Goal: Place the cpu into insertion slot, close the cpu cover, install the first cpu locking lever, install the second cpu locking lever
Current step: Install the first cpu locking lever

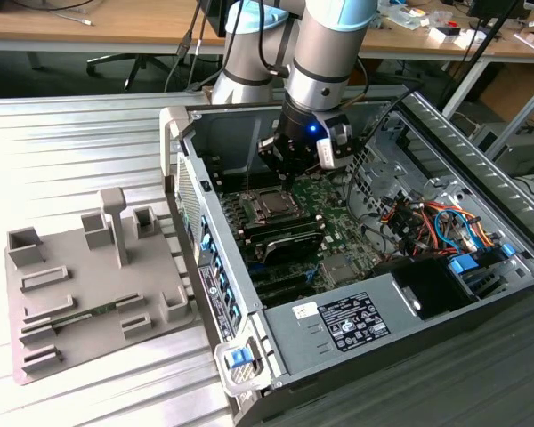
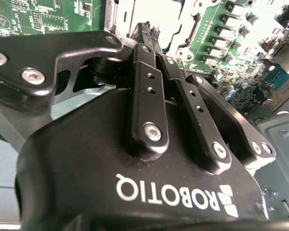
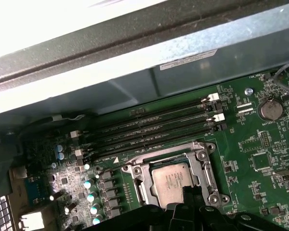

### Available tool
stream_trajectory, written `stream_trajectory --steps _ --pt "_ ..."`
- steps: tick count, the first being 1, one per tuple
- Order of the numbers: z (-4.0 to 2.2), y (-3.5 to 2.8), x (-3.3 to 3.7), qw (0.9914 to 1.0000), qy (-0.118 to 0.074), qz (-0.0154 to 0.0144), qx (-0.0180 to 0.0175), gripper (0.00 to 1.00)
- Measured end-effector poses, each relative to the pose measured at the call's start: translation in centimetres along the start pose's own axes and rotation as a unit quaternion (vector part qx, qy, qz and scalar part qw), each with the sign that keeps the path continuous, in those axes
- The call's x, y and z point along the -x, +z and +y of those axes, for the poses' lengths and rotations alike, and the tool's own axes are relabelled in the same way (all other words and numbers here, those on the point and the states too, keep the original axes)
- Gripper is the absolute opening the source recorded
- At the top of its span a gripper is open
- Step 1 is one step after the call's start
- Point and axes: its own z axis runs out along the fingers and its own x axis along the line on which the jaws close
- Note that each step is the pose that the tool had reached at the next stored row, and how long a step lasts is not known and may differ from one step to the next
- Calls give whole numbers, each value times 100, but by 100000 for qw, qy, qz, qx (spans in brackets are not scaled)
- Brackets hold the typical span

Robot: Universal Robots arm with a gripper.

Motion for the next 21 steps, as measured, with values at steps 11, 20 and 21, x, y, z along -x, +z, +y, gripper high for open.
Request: stream_trajectory --steps 11,20,21 --pt "0 0 0 99993 -1203 17 50 11" --pt "0 0 0 99972 -2378 32 99 11" --pt "0 0 0 99969 -2472 33 105 11"
